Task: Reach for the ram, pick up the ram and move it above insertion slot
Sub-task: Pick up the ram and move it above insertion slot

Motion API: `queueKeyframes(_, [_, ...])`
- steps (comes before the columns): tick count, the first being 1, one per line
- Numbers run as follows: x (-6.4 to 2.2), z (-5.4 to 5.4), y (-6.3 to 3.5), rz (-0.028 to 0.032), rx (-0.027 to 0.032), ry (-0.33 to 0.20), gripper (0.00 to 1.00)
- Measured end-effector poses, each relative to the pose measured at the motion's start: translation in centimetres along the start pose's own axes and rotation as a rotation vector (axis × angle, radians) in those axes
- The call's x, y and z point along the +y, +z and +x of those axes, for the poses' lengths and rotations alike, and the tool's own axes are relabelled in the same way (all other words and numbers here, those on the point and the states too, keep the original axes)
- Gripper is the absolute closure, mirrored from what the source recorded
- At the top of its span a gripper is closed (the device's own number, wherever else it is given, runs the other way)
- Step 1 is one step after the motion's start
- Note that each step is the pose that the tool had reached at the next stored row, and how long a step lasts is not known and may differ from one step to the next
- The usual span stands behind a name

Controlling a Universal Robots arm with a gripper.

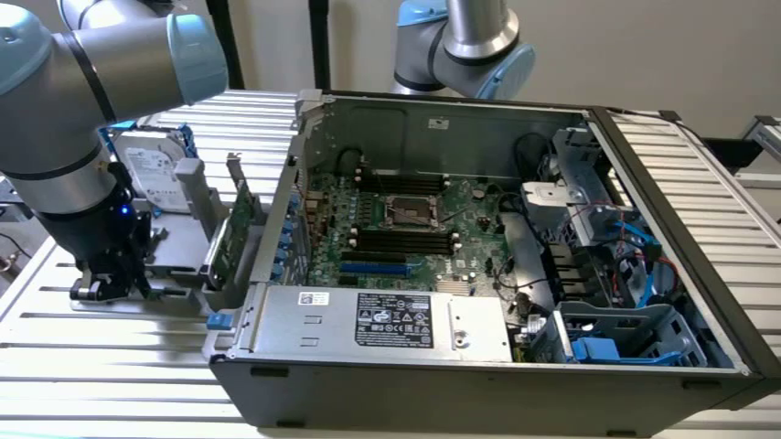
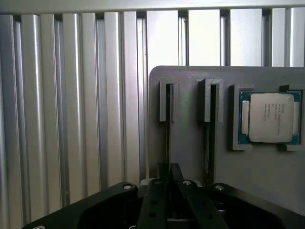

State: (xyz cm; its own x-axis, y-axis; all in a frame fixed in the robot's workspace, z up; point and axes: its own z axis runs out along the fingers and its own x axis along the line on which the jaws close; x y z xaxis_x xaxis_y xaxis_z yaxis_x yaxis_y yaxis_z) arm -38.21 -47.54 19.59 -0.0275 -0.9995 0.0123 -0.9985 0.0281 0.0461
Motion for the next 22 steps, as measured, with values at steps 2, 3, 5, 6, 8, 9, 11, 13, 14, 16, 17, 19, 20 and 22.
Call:
queueKeyframes(2, [0.00, 0.00, 0.02, 0.0001, -0.0002, 0.000, 0.85])
queueKeyframes(3, [0.00, 0.00, 0.02, 0.0002, -0.0002, 0.000, 0.85])
queueKeyframes(5, [0.00, 0.00, 0.02, 0.0001, 0.0000, 0.000, 0.85])
queueKeyframes(6, [0.00, 0.00, 0.02, 0.0001, -0.0001, 0.000, 0.86])
queueKeyframes(8, [0.00, 0.00, 0.02, 0.0001, -0.0002, 0.000, 0.86])
queueKeyframes(9, [0.00, 0.00, 0.02, 0.0001, -0.0002, 0.000, 0.86])
queueKeyframes(11, [0.00, 0.00, 0.02, 0.0001, -0.0002, 0.000, 0.86])
queueKeyframes(13, [0.00, 0.00, 0.02, 0.0001, -0.0002, 0.000, 0.86])
queueKeyframes(14, [0.00, 0.00, 0.02, 0.0001, -0.0002, 0.000, 0.86])
queueKeyframes(16, [0.00, 0.00, 0.02, 0.0002, -0.0002, -0.001, 0.86])
queueKeyframes(17, [0.00, 0.00, 0.02, 0.0003, -0.0001, -0.002, 0.86])
queueKeyframes(19, [0.00, 0.00, 0.02, 0.0005, 0.0000, -0.004, 0.86])
queueKeyframes(20, [0.00, 0.00, 0.02, 0.0007, 0.0000, -0.007, 0.86])
queueKeyframes(22, [0.00, 0.00, 0.02, 0.0011, 0.0003, -0.011, 0.86])
